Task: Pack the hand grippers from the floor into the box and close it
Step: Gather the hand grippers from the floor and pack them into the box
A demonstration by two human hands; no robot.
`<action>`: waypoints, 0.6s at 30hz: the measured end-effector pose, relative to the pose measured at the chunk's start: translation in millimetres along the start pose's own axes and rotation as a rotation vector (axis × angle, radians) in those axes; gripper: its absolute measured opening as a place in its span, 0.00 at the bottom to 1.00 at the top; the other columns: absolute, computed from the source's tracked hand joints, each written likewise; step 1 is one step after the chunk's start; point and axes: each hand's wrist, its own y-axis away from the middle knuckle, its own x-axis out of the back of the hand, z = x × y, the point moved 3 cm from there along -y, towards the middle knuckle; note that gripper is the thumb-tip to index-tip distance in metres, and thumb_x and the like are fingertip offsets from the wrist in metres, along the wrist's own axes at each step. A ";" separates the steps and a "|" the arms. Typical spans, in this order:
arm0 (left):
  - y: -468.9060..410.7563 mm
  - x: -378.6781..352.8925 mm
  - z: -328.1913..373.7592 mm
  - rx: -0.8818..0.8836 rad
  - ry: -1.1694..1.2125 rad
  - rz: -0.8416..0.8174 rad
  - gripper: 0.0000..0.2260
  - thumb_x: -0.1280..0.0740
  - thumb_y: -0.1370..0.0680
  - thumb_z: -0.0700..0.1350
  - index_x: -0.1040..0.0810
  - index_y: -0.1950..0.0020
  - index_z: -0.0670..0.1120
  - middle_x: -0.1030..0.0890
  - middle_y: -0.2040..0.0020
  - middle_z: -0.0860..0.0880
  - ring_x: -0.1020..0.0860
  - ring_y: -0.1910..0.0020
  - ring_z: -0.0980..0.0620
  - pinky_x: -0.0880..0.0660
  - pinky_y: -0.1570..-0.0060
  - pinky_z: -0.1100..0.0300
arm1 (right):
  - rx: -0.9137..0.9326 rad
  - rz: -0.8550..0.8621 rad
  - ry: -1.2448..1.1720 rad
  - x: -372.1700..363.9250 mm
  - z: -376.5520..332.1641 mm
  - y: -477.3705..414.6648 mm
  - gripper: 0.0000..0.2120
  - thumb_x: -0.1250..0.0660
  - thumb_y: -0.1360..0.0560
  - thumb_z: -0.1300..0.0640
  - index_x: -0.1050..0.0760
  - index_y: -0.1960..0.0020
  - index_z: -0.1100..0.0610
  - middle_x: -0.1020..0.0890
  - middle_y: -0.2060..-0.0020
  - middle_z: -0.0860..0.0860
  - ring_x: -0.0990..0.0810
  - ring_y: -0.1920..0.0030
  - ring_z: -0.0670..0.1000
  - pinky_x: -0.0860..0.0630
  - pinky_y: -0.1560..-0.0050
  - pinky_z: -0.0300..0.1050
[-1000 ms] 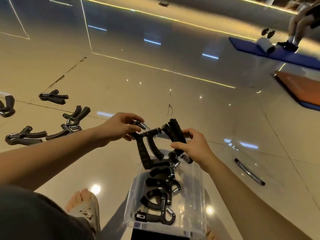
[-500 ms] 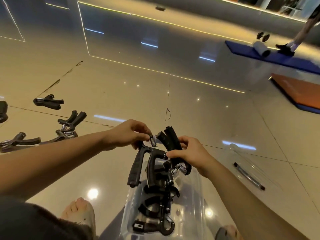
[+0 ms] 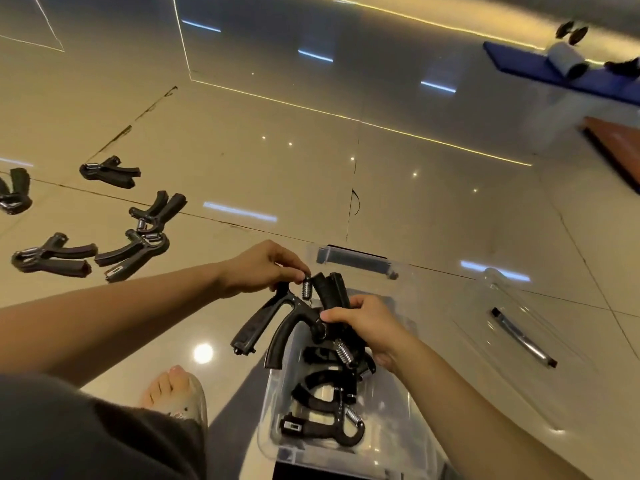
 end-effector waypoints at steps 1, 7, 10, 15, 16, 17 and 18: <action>-1.3 -0.1 -0.9 0.002 -0.003 0.031 0.05 0.29 0.21 0.44 0.14 0.47 0.48 0.14 0.53 0.50 0.19 0.63 0.55 0.24 0.62 0.64 | -0.007 0.001 -0.014 -0.1 2.9 -1.2 0.21 0.20 0.32 0.57 0.22 0.42 0.59 0.14 0.53 0.57 0.13 0.56 0.53 0.16 0.57 0.46; 6.1 -5.3 -9.9 0.062 0.044 0.159 0.09 0.25 0.24 0.45 0.19 0.47 0.46 0.18 0.48 0.46 0.16 0.58 0.50 0.21 0.61 0.63 | 0.008 0.003 -0.023 -4.0 9.2 -2.8 0.23 0.18 0.35 0.56 0.21 0.43 0.57 0.14 0.52 0.56 0.13 0.53 0.55 0.17 0.46 0.57; 13.6 -7.5 -11.5 0.117 0.070 0.216 0.12 0.25 0.25 0.46 0.21 0.44 0.48 0.18 0.47 0.46 0.17 0.54 0.49 0.22 0.58 0.62 | 0.030 0.012 -0.025 -4.9 9.7 -1.8 0.25 0.18 0.36 0.54 0.22 0.42 0.55 0.14 0.50 0.55 0.13 0.52 0.54 0.17 0.45 0.57; 36.8 -13.1 -9.0 0.200 0.038 0.224 0.22 0.25 0.25 0.53 0.25 0.35 0.49 0.20 0.46 0.50 0.18 0.52 0.54 0.24 0.57 0.63 | 0.068 0.016 -0.057 -7.9 5.7 3.6 0.24 0.18 0.35 0.57 0.24 0.43 0.52 0.15 0.50 0.54 0.13 0.53 0.53 0.17 0.45 0.56; 43.1 -13.4 -8.1 0.197 -0.017 0.217 0.25 0.25 0.27 0.55 0.26 0.33 0.50 0.20 0.46 0.52 0.18 0.52 0.54 0.24 0.57 0.63 | 0.073 0.016 -0.062 -8.5 4.2 4.7 0.23 0.19 0.34 0.58 0.25 0.44 0.51 0.15 0.49 0.55 0.13 0.53 0.53 0.17 0.46 0.56; 48.7 -13.6 -7.8 0.190 -0.084 0.210 0.30 0.24 0.28 0.58 0.28 0.31 0.50 0.20 0.45 0.52 0.18 0.52 0.54 0.23 0.56 0.62 | 0.079 0.017 -0.066 -8.8 2.9 5.0 0.22 0.19 0.34 0.58 0.26 0.46 0.50 0.16 0.49 0.55 0.13 0.53 0.54 0.17 0.46 0.55; 54.2 -14.2 -7.7 0.184 -0.159 0.203 0.35 0.24 0.30 0.61 0.29 0.28 0.51 0.21 0.44 0.52 0.18 0.51 0.53 0.21 0.53 0.60 | 0.083 0.016 -0.068 -9.1 1.7 5.4 0.22 0.19 0.34 0.59 0.27 0.47 0.50 0.16 0.48 0.55 0.13 0.52 0.55 0.17 0.45 0.56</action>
